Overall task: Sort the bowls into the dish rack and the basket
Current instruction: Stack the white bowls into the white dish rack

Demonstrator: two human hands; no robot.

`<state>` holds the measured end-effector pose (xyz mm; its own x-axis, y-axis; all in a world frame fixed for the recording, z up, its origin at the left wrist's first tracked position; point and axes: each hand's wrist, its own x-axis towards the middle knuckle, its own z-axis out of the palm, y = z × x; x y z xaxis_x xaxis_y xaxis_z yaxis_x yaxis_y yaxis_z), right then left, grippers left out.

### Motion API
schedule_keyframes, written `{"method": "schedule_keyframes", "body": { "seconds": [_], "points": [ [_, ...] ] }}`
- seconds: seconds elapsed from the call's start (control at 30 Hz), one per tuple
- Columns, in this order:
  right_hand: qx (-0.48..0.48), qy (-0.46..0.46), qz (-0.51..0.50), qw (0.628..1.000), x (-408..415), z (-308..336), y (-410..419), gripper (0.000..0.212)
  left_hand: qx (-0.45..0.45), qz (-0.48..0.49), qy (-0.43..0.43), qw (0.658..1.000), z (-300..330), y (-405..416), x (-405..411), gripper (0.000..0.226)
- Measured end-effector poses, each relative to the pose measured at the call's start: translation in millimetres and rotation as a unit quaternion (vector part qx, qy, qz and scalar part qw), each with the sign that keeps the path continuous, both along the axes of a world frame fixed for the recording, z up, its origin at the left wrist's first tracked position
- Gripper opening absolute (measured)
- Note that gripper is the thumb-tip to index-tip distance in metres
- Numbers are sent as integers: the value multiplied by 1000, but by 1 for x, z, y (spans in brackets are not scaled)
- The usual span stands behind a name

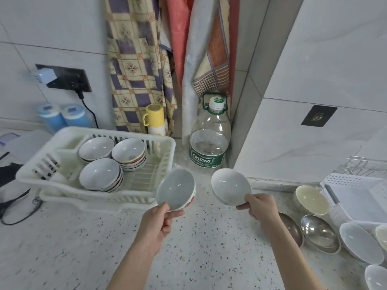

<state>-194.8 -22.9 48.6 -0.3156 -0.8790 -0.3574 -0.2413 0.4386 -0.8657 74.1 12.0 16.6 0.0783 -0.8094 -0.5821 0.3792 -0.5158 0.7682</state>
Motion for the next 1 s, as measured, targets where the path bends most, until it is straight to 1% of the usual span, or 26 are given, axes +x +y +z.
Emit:
{"method": "schedule_keyframes", "body": {
  "seconds": [0.13,0.23,0.3,0.37,0.43,0.47,0.5,0.57,0.6,0.67,0.73,1.0],
  "points": [
    [-45,-50,7,998,62,22,-10,23,-8,-1,-14,1000,8,8,53,23],
    [-59,-83,18,995,112,34,-21,25,-19,0,-22,1000,16,7,93,22],
    [-64,-91,32,993,142,38,-28,25,-29,6,-35,999,20,6,119,22],
    [-66,-82,47,993,168,38,-33,19,-36,17,-42,998,22,4,143,23],
    [-63,-48,62,995,189,35,-39,17,-42,33,-45,998,23,2,165,22],
    [-60,-20,70,996,199,32,-43,20,-45,41,-47,997,24,1,176,22],
    [-58,10,77,995,208,29,-46,24,-47,47,-49,997,24,0,187,21],
    [-59,60,79,993,223,23,-52,41,-50,59,-51,996,23,-2,206,20],
    [-59,85,78,992,230,21,-55,44,-50,63,-51,995,23,-3,216,20],
    [-47,135,84,986,243,17,-59,37,-51,65,-52,995,22,-5,232,20],
    [-25,165,94,981,253,14,-61,30,-53,62,-55,995,20,-8,245,21],
    [16,195,83,977,279,-3,-66,21,-51,25,-62,996,16,-27,275,22]
  ]
}}
